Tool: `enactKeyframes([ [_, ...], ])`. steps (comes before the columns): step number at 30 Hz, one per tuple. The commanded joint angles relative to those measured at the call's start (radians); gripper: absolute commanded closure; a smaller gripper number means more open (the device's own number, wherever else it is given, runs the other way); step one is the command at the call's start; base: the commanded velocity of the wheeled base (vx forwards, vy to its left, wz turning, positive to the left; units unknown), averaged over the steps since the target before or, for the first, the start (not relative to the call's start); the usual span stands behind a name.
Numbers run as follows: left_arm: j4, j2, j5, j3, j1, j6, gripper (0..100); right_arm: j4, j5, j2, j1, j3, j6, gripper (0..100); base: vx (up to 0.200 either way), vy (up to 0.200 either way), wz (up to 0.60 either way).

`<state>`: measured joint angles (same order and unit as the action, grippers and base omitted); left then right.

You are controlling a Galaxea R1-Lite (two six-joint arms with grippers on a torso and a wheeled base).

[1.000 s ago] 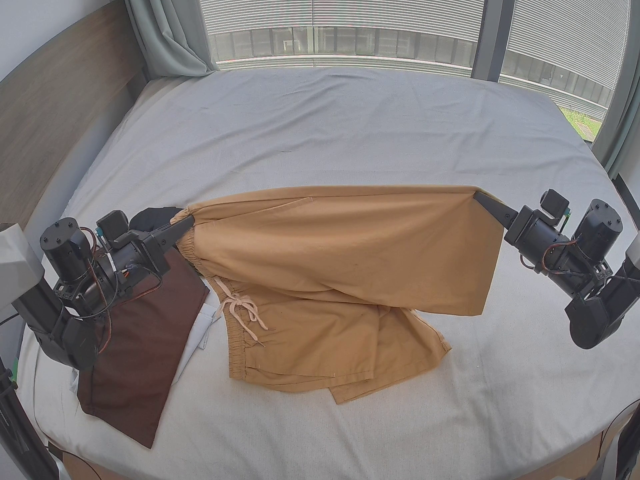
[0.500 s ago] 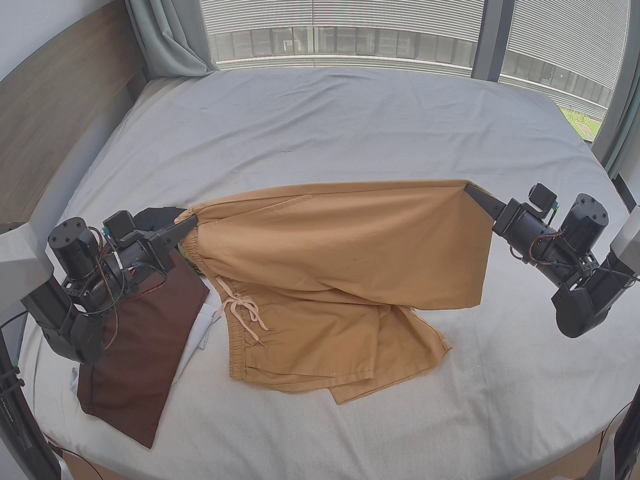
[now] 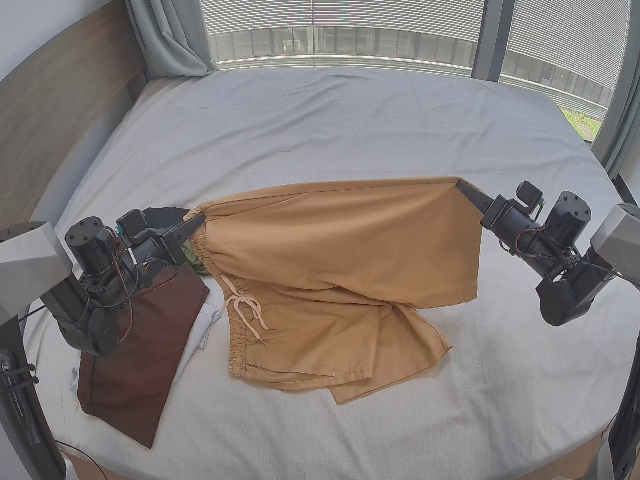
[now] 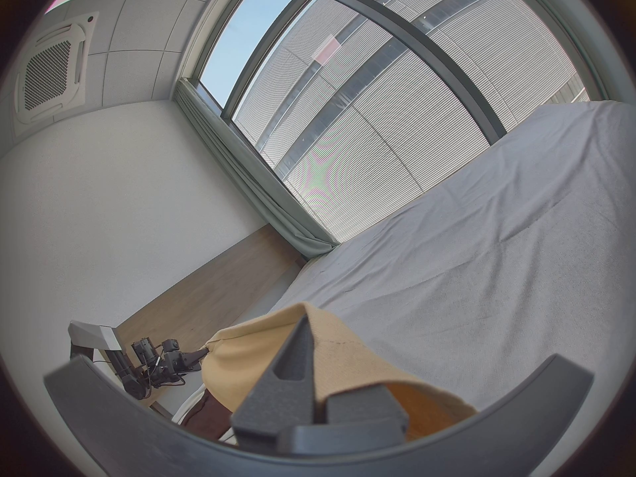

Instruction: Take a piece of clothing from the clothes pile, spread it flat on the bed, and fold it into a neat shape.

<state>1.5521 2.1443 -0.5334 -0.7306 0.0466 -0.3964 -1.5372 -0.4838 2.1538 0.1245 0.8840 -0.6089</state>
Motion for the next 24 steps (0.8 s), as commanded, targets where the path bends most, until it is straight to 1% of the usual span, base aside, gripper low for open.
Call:
enactKeyframes([
  [1, 0.000, 0.068, 0.010, -0.056, 0.002, -0.015, 100, -0.001, 0.001, 0.069, -0.006, 0.064, 0.000, 100, 0.000, 0.000, 0.00],
  [5, 0.000, 0.097, 0.055, -0.099, 0.016, -0.048, 100, 0.000, 0.001, 0.107, -0.011, 0.116, 0.000, 100, 0.000, 0.000, 0.00],
  [8, 0.000, 0.111, 0.056, -0.112, 0.016, -0.055, 100, 0.000, -0.001, 0.132, -0.012, 0.148, -0.002, 100, 0.000, 0.000, 0.00],
  [12, 0.000, 0.144, 0.053, -0.148, 0.015, -0.104, 100, 0.017, -0.001, 0.179, -0.012, 0.219, -0.029, 100, 0.000, 0.000, 0.00],
  [16, 0.000, 0.169, 0.058, -0.191, 0.010, -0.116, 100, 0.040, -0.001, 0.216, -0.012, 0.289, -0.031, 100, 0.000, 0.000, 0.00],
  [20, 0.000, 0.184, 0.059, -0.225, 0.009, -0.148, 100, 0.060, -0.001, 0.235, -0.011, 0.325, -0.031, 100, 0.000, 0.000, 0.00],
  [24, 0.000, 0.207, 0.061, -0.247, 0.007, -0.160, 100, 0.078, -0.001, 0.264, -0.006, 0.368, -0.031, 100, 0.000, 0.000, 0.00],
])
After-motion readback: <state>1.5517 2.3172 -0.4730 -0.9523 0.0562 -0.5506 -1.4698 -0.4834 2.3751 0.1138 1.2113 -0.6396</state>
